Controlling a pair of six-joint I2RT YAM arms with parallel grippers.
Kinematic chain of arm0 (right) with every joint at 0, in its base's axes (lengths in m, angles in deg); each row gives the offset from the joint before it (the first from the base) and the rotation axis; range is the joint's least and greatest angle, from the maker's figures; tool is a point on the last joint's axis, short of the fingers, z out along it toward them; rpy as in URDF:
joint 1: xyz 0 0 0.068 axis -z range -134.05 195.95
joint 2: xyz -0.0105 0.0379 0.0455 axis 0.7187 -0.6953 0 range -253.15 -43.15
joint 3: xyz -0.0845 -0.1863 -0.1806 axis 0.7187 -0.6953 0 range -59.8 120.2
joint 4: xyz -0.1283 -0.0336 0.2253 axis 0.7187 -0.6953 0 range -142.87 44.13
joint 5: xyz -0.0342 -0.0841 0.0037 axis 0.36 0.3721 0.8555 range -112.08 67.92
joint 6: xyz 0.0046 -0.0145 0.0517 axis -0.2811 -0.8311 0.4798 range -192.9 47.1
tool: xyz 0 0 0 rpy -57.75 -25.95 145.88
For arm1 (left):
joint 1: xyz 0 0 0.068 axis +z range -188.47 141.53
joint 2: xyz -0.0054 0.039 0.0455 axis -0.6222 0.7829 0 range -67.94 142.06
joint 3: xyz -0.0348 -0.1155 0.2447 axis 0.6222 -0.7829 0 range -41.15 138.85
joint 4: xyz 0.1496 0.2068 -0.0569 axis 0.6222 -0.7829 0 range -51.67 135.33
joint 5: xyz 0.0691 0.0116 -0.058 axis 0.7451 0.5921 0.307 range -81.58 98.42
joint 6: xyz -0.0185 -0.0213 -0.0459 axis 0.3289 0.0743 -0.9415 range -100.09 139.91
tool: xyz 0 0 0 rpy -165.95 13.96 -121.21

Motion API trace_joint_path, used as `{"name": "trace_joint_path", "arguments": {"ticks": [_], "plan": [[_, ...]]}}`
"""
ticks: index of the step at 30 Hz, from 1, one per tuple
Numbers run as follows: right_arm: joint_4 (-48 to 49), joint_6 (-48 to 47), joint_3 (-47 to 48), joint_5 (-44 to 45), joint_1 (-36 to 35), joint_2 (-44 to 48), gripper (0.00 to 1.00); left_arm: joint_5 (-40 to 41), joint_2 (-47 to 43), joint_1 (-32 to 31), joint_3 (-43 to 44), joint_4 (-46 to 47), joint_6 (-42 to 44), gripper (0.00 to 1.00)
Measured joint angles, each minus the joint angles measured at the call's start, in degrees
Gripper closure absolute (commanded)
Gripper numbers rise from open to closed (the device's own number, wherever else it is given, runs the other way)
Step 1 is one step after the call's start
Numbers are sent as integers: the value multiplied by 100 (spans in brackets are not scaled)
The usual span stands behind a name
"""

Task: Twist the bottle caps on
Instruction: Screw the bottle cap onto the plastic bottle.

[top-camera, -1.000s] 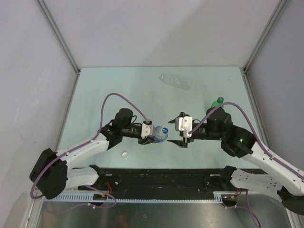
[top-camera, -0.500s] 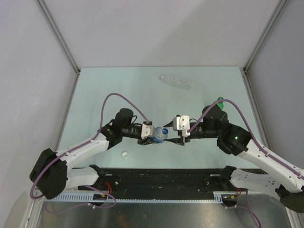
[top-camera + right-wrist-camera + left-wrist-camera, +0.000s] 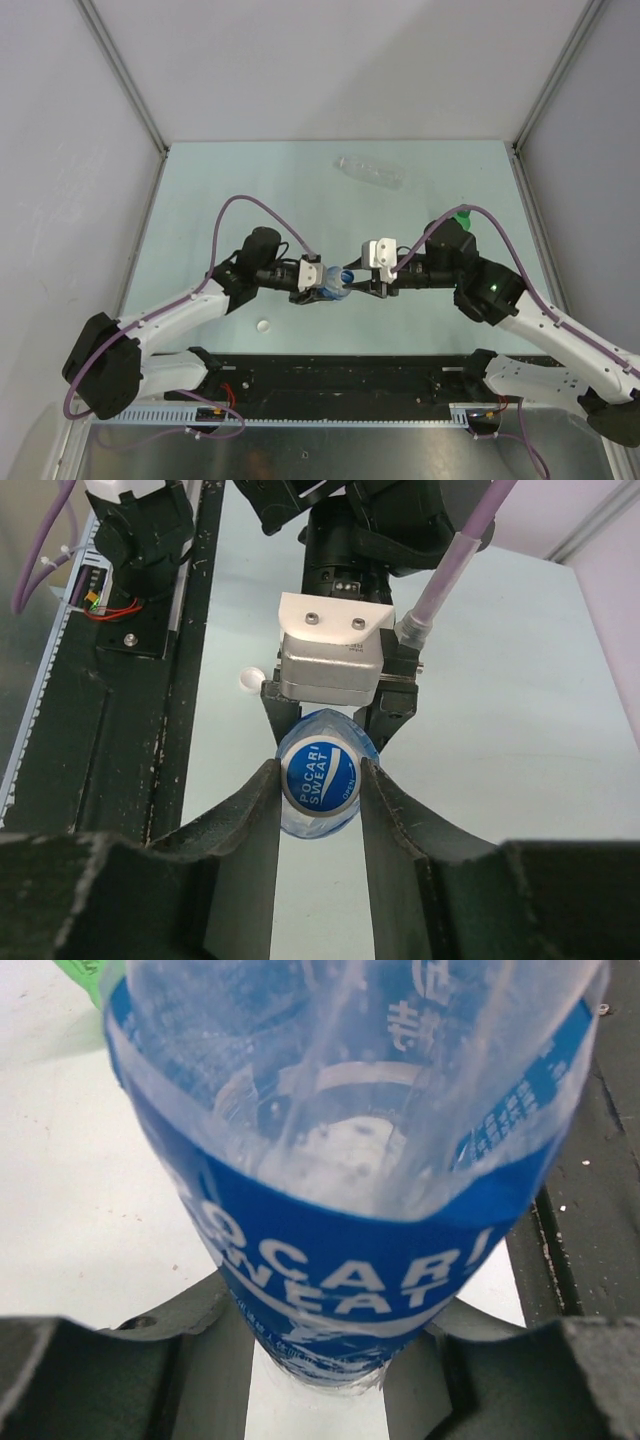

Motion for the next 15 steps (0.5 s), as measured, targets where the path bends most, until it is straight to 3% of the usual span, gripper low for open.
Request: {"name": "trace_joint_path", "arguments": {"ticks": [7,15], "plan": [[199,387,9,404,44,-166,75,671,-107,7,52,7,-247,100],[955,1655,181,1403,39,-566,78,1867,-695,55,-63,319,-859,100]]}}
